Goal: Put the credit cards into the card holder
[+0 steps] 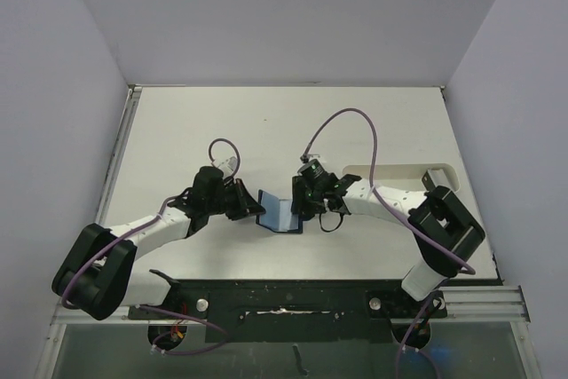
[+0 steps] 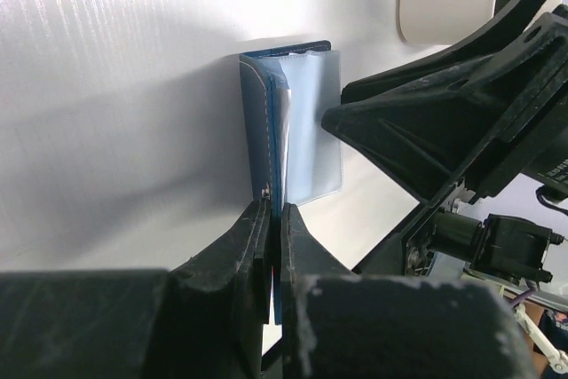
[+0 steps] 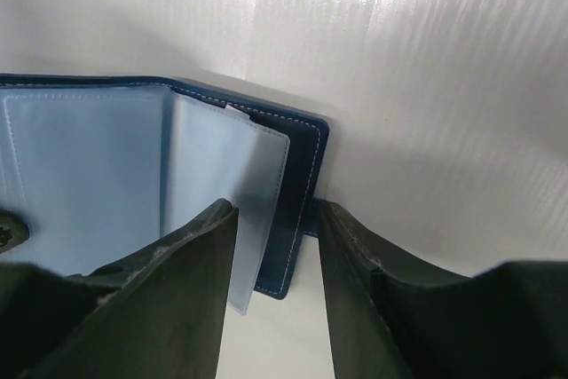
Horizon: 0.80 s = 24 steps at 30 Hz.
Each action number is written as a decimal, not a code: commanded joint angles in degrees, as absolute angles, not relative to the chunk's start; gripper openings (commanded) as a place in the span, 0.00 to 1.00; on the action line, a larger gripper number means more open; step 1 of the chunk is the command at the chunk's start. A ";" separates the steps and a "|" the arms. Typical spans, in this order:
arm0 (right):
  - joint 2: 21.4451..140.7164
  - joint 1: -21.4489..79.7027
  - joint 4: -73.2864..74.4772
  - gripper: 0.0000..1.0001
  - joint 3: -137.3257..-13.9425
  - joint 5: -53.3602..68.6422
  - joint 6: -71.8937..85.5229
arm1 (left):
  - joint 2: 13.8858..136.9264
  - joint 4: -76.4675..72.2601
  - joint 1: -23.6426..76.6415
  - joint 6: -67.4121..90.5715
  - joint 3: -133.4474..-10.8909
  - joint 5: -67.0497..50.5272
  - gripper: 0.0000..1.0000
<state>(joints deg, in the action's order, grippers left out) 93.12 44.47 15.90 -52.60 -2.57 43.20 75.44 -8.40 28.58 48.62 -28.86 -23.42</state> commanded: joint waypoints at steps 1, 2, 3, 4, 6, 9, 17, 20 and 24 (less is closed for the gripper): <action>88.25 44.20 18.71 0.42 -55.61 -3.83 40.69 | 74.80 -10.82 28.30 47.56 -30.02 -24.08 0.00; 87.32 44.21 20.20 0.42 -56.51 -4.62 40.31 | 74.75 -9.71 28.27 47.10 -30.43 -23.49 0.00; 86.10 44.19 21.56 0.42 -57.34 -5.38 39.83 | 74.71 -8.03 28.22 46.55 -30.87 -22.91 0.01; 85.15 44.25 22.94 0.42 -58.10 -6.66 39.44 | 74.64 -6.85 28.21 45.91 -31.31 -22.44 0.04; 83.40 44.19 25.56 0.43 -59.35 -8.90 38.98 | 74.26 -5.22 28.21 44.61 -32.12 -21.89 0.08; 81.59 43.96 28.25 0.44 -60.89 -11.73 37.99 | 73.14 -4.13 28.21 43.77 -32.34 -21.49 0.11; 78.72 38.69 33.85 0.46 -63.77 -17.29 34.47 | 72.33 0.78 28.29 41.00 -32.87 -17.60 0.28; 78.66 36.81 36.91 0.46 -65.17 -19.27 33.09 | 72.54 2.68 28.30 40.22 -33.63 -15.46 0.29; 78.81 32.66 41.64 0.48 -67.20 -22.72 31.16 | 73.04 1.65 28.30 40.22 -33.37 -15.77 0.28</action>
<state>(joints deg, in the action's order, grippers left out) 80.64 35.79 37.10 -63.00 -17.26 34.44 73.91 2.07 28.40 41.71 -30.92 -16.88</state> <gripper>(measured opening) 0.471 0.282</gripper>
